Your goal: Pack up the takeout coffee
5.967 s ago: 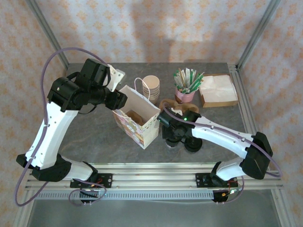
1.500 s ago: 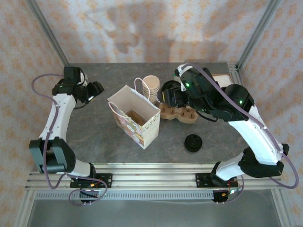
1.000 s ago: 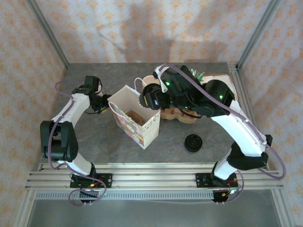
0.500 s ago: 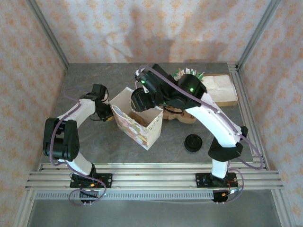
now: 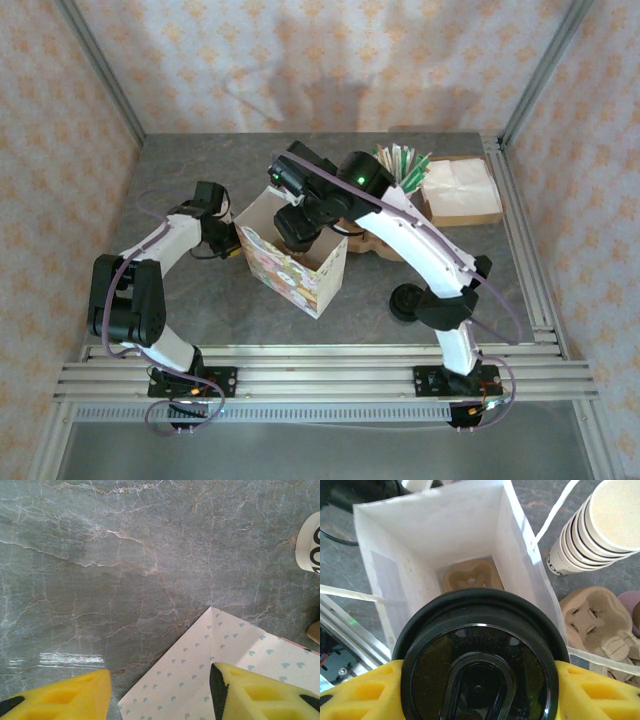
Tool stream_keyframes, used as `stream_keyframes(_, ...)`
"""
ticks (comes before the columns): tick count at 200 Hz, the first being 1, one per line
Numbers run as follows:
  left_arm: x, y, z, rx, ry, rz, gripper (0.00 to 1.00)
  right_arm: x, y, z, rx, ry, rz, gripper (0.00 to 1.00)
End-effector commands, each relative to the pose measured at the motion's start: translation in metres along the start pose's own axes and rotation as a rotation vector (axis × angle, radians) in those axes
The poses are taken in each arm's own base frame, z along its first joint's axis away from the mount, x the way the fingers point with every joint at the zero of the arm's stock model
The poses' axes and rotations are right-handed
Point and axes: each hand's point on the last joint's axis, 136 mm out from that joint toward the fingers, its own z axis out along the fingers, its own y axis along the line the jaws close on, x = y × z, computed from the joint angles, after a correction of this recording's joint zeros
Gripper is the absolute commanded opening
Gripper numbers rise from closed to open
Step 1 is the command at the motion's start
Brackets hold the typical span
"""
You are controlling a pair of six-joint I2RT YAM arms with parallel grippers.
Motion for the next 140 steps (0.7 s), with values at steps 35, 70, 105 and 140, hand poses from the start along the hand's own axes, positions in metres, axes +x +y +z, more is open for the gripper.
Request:
stream_keyframes(35, -0.001, -0.012, -0.001, 0.025, -0.007, 0.050, 0.55, 0.012, -0.002, 0.008, -0.016, 0.073, -0.045, 0.53)
stream_keyframes(70, -0.002, -0.014, -0.001, 0.029, -0.006, 0.055, 0.55, 0.020, -0.003, 0.025, -0.011, 0.136, -0.057, 0.53)
stream_keyframes(105, -0.005, -0.017, -0.005, 0.033, -0.016, 0.059, 0.56, 0.030, -0.002, 0.038, -0.023, 0.193, -0.089, 0.51)
stream_keyframes(140, -0.004, -0.019, -0.005, 0.040, -0.013, 0.062, 0.56, 0.037, -0.005, 0.047, -0.012, 0.235, -0.107, 0.50)
